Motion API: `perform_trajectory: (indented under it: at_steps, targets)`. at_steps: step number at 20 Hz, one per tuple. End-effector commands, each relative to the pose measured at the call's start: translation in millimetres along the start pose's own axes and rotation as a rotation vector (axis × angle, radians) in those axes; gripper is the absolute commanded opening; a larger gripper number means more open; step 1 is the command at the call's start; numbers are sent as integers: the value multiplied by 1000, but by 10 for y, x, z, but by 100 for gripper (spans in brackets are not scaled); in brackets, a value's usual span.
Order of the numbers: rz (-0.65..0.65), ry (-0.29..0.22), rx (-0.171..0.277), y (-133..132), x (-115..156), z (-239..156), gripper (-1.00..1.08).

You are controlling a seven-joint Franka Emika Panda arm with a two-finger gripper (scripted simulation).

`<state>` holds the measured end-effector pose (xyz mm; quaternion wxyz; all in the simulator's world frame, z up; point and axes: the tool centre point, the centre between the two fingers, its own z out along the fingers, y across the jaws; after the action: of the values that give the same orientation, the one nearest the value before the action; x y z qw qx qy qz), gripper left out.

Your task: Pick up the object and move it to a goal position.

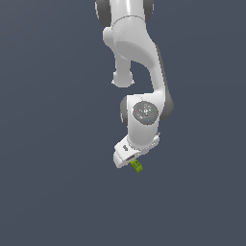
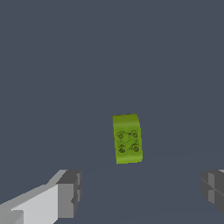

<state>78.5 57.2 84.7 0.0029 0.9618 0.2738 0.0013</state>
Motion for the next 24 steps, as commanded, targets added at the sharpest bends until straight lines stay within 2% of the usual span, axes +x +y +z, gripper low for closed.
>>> perform_trajectory:
  at_steps: [1, 13, 24]
  targets:
    - [-40, 0, 2, -1, 54, 94, 100]
    - [-86, -1, 6, -11, 106, 251, 100]
    - [-90, -1, 6, -18, 103, 711, 100]
